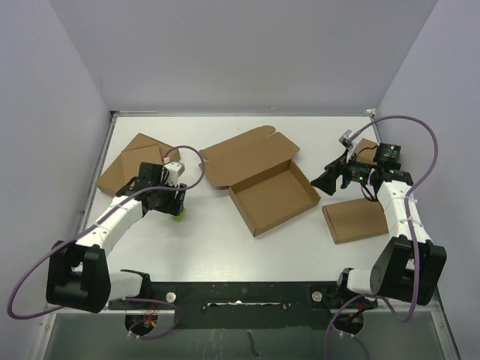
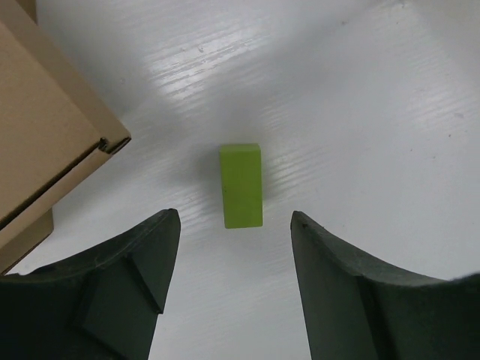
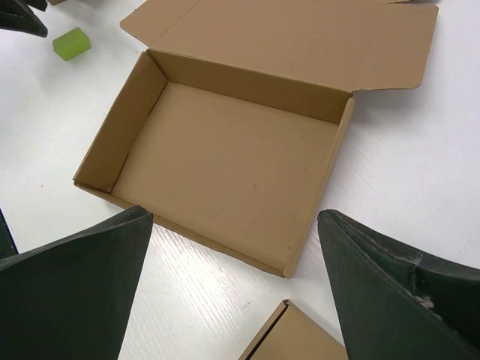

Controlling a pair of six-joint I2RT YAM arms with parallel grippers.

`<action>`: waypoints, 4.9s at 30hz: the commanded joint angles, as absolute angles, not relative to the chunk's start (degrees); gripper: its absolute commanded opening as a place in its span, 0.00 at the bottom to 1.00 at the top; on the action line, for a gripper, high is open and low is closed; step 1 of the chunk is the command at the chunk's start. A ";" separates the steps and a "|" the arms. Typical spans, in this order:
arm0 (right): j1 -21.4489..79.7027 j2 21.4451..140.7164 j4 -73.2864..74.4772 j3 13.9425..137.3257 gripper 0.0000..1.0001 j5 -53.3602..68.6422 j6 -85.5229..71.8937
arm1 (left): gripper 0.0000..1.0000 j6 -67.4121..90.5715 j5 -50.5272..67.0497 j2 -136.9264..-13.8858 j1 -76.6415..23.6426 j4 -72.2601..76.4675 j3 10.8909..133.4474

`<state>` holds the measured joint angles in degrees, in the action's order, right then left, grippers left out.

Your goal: Fold the paper box

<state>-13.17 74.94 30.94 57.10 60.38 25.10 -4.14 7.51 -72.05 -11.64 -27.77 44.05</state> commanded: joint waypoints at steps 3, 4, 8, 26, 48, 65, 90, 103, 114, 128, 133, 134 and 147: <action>-13.51 73.33 29.89 57.76 0.98 61.60 24.77 | 0.56 -4.32 4.94 -78.82 -12.20 -25.53 46.88; -13.47 73.18 29.73 57.70 0.98 61.66 24.64 | 0.56 -4.37 5.48 -80.39 -12.28 -26.31 47.74; -13.52 72.87 29.47 57.58 0.98 62.07 24.24 | 0.55 -4.05 6.97 -84.53 -12.57 -27.76 49.83; -13.53 72.20 29.45 57.70 0.98 62.21 24.17 | 0.17 -3.95 10.18 -89.37 -12.65 -29.45 52.32; -13.61 73.18 29.00 57.30 0.98 62.09 23.81 | 0.00 14.09 26.68 -68.64 -13.81 -16.51 46.93; -14.51 74.01 28.66 57.13 0.98 61.99 23.51 | 0.00 30.18 -6.64 -89.52 -47.88 -9.37 64.95; -15.77 73.92 28.74 57.30 0.98 62.09 23.47 | 0.66 30.64 -10.48 -117.90 -52.06 -21.50 96.45; -15.78 74.06 28.52 57.22 0.98 62.53 23.23 | 0.70 23.19 8.29 -86.60 -41.05 17.86 55.24; -15.71 74.62 28.23 57.04 0.98 62.41 23.03 | 0.82 41.26 14.10 -76.74 -24.40 19.51 39.56; -15.73 74.80 28.30 57.04 0.98 62.53 22.98 | 0.80 53.97 0.52 -83.01 -21.21 1.19 45.94; -15.77 74.80 28.30 56.98 0.98 62.58 23.03 | 0.64 56.03 0.65 -87.60 -20.21 1.62 48.49; -15.75 74.80 28.30 56.97 0.98 62.60 22.96 | 0.63 56.30 1.33 -88.51 -19.95 2.17 49.04; -15.63 74.97 28.32 57.04 0.98 62.75 23.01 | 0.38 59.03 2.88 -101.17 -18.22 4.10 57.70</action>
<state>-15.40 74.83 30.06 57.10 60.75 23.33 57.25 2.31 -97.78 -18.85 1.48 53.52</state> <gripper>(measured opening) 0.982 0.435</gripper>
